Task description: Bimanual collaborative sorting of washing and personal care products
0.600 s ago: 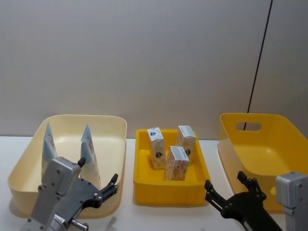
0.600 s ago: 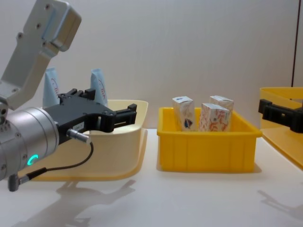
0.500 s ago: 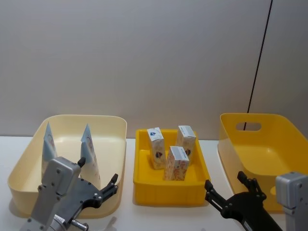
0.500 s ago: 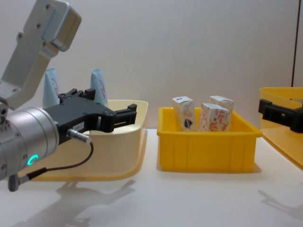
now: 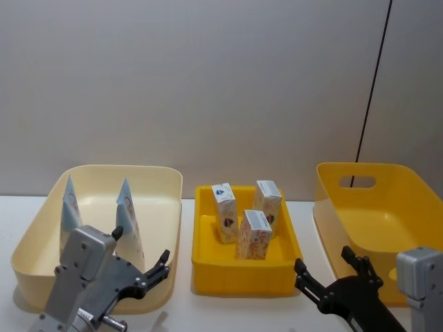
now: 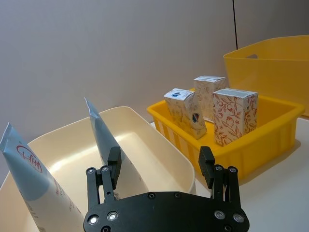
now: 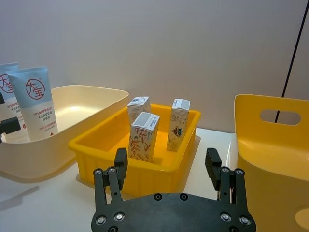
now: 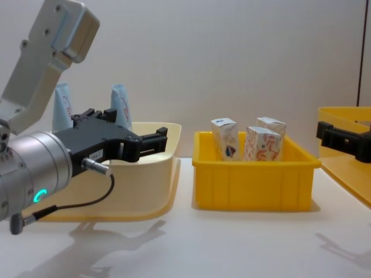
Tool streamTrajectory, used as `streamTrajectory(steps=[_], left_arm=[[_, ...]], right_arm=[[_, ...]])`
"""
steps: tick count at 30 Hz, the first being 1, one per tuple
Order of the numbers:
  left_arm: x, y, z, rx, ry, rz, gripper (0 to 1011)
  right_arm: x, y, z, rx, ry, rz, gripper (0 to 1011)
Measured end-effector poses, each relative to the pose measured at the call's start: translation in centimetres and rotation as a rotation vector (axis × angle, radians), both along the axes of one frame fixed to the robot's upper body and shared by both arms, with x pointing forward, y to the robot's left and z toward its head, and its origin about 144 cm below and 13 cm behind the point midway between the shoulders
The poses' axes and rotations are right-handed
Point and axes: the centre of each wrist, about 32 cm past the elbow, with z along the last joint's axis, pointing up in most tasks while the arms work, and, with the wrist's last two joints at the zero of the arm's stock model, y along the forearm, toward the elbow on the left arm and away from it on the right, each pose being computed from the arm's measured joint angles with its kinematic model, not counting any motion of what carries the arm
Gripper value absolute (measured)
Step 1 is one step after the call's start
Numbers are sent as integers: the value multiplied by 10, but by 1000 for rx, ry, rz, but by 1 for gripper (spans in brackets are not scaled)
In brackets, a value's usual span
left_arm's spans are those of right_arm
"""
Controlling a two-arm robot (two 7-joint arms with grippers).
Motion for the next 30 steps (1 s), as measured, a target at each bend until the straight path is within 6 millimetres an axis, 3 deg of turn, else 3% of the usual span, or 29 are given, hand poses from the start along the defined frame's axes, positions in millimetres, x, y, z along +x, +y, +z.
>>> streamTrajectory(steps=[30], left_arm=[[0,0,0,0,0,0,1002]], right_arm=[[0,0,0,0,0,0,1001]])
